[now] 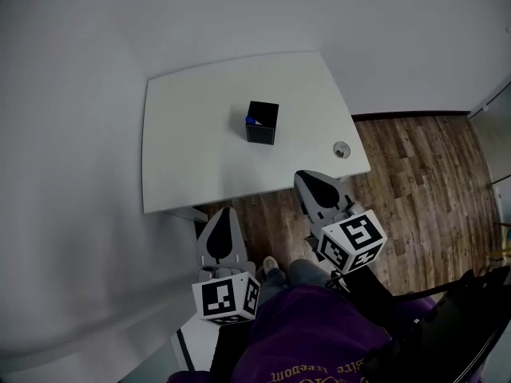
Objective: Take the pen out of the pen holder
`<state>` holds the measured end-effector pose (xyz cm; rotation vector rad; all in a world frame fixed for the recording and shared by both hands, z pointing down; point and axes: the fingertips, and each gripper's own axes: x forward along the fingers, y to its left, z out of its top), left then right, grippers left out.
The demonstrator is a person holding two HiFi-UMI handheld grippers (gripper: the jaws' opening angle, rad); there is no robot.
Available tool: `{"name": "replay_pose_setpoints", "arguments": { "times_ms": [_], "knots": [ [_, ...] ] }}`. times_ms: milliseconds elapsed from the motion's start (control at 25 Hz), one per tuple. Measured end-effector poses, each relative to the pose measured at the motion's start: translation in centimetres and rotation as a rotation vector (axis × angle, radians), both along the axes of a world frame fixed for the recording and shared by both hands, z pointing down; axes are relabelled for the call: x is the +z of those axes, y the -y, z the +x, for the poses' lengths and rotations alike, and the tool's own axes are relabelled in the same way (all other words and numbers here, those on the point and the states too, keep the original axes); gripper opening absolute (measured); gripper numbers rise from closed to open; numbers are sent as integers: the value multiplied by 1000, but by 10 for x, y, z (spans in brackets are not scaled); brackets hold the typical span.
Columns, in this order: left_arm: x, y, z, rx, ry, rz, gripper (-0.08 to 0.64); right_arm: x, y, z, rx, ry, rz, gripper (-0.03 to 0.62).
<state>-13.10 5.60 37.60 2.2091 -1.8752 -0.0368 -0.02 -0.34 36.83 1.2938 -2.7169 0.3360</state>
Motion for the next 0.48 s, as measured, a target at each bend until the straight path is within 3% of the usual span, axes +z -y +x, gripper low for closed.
{"name": "replay_pose_setpoints", "arguments": {
  "times_ms": [480],
  "knots": [
    [11,19,-1,4,-5,-29,5,11,19,0,5,-1,-19,11]
  ]
}}
